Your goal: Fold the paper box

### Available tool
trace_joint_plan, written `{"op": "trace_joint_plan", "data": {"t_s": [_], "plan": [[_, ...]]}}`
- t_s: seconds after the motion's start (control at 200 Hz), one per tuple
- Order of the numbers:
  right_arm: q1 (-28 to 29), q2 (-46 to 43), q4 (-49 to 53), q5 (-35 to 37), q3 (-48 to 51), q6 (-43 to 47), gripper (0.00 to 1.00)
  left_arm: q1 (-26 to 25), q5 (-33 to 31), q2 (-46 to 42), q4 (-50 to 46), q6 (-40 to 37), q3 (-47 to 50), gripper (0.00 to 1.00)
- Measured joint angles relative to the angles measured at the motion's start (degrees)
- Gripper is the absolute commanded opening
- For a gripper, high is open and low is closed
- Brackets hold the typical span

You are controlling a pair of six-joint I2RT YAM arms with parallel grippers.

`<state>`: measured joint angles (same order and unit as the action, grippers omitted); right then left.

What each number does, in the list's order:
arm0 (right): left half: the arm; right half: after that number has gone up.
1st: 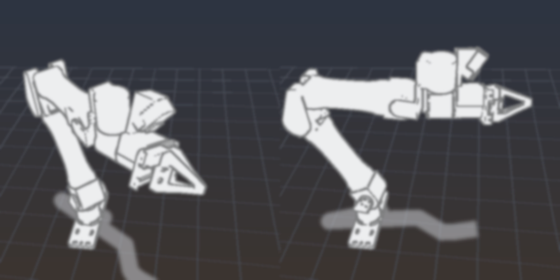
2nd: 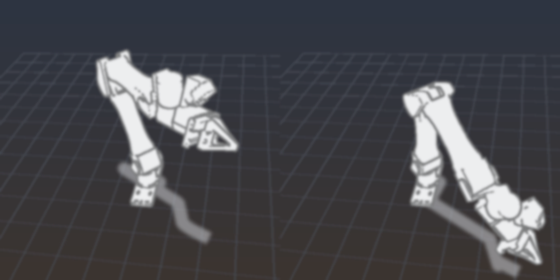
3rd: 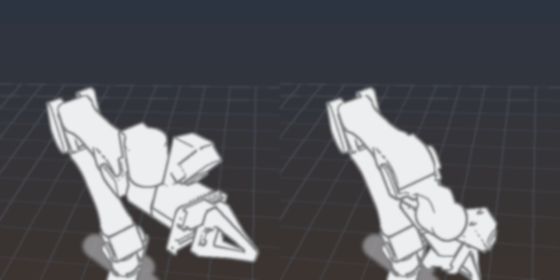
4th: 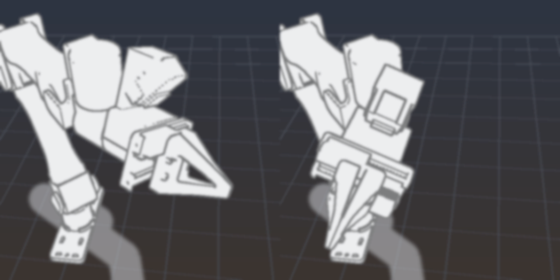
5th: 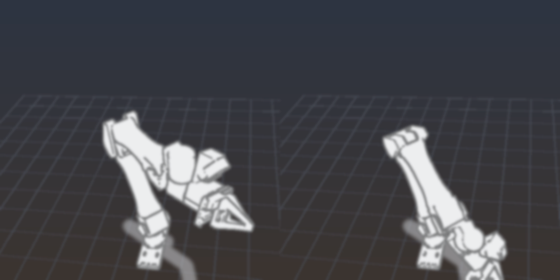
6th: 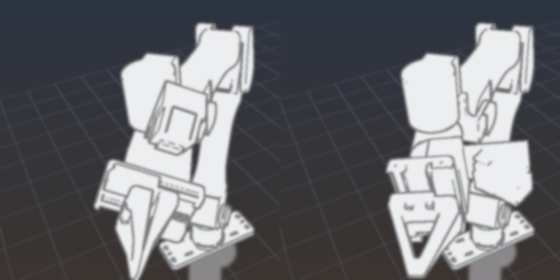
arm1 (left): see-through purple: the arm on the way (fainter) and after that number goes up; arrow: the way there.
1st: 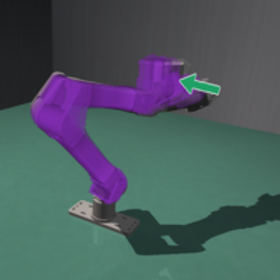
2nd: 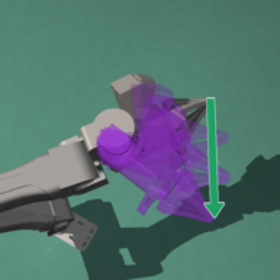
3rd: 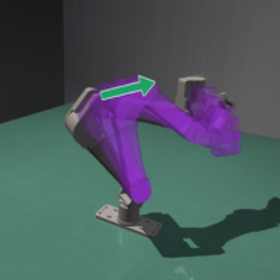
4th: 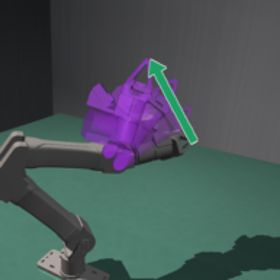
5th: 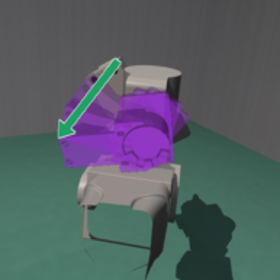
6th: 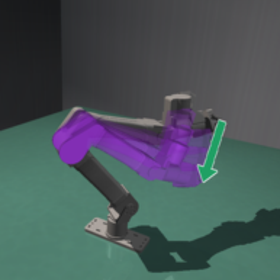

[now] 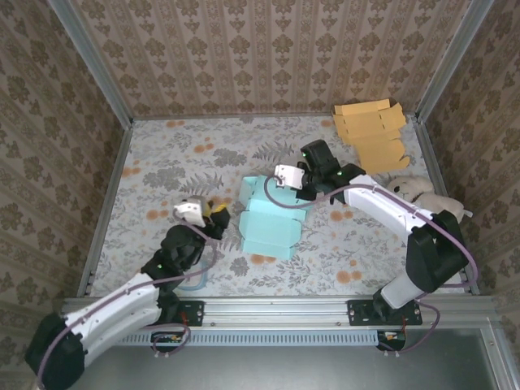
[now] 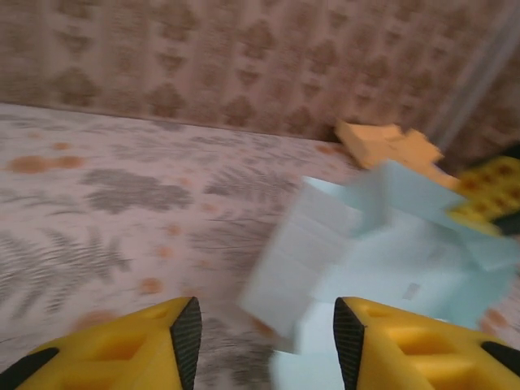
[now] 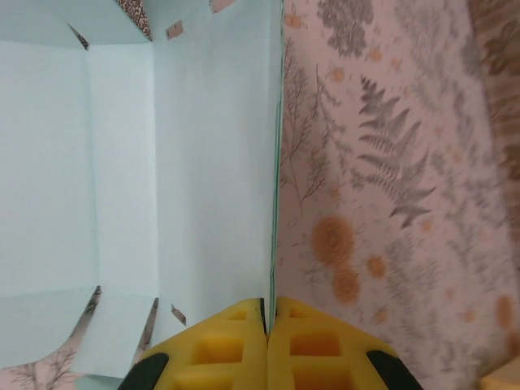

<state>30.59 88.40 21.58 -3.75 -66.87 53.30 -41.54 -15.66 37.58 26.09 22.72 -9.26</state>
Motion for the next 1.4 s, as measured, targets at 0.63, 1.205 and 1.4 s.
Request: {"op": "trace_joint_plan", "data": {"t_s": [0.63, 1.205, 1.4], "plan": [[7.3, 0.9, -18.8, 14.8, 9.4, 11.3, 0.0, 2.4, 10.7, 11.4, 6.0, -3.1, 4.5, 0.9], [6.5, 1.8, -17.6, 13.9, 8.5, 10.4, 0.0, 1.5, -0.3, 40.7, 19.8, -7.4, -8.0, 0.94], [5.1, 1.8, -17.1, 13.3, 8.5, 9.5, 0.0, 5.6, -5.4, 36.3, 17.6, -6.2, -6.1, 0.94]]}}
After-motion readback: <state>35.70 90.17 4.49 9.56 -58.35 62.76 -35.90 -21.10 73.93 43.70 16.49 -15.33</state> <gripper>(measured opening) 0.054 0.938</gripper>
